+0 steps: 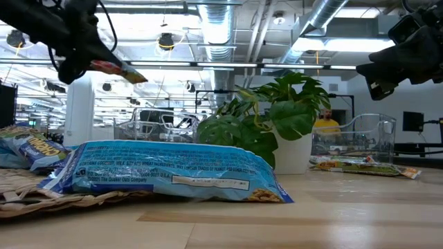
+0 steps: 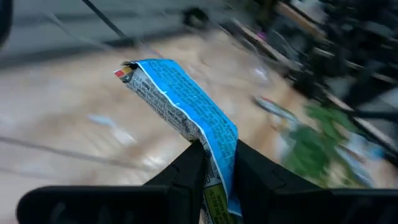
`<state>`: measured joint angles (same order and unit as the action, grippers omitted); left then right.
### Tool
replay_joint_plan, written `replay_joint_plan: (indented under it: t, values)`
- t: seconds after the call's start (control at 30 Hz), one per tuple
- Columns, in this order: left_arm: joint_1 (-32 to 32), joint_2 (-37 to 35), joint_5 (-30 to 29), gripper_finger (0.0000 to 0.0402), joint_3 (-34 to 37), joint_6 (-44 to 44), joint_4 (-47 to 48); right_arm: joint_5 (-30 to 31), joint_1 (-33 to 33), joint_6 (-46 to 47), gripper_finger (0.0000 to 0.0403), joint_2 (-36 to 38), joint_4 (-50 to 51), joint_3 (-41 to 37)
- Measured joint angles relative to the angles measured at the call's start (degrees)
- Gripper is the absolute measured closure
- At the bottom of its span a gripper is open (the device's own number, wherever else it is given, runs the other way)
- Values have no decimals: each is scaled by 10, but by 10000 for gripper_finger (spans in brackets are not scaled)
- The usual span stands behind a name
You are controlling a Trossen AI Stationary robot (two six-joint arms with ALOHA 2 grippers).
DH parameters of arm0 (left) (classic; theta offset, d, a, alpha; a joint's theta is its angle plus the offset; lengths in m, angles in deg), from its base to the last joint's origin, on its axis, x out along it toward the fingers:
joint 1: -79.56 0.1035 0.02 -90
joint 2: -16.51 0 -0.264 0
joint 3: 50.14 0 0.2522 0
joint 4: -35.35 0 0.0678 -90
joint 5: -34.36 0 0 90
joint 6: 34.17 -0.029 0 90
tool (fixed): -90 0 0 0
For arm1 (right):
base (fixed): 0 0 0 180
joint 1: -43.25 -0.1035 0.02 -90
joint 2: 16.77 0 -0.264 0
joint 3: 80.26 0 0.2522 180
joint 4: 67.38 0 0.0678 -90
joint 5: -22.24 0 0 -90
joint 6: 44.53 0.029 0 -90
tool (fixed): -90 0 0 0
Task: Pick and place Granola Bars by type
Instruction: Put the red granola bar into the left transparent bin
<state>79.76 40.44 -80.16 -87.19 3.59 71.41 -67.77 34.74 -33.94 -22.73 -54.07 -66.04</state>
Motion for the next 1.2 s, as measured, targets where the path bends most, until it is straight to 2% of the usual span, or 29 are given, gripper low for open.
replay_joint_plan:
  t: [0.1, 0.23, 0.5, 0.83, 1.07, 1.2]
  values:
    - [45, 25, -16, 335, 0, -45, -37, 0, 0, 0, 268, 0, 0, 0]
    - [110, 75, -3, 335, 0, -91, -74, 0, 0, 0, 270, 0, 0, 0]
    - [192, 216, 2, 335, 0, -202, -159, 0, 0, 0, 269, 0, 0, 0]
    - [202, 382, 4, 335, 0, -369, -302, 0, 0, 0, 269, 0, 0, 0]
    - [202, 418, 23, 330, -6, -387, -309, 0, 0, 0, 268, 0, 0, 0]
    - [202, 418, 29, 302, -6, -387, -305, 0, 0, 0, 270, 0, 0, 0]
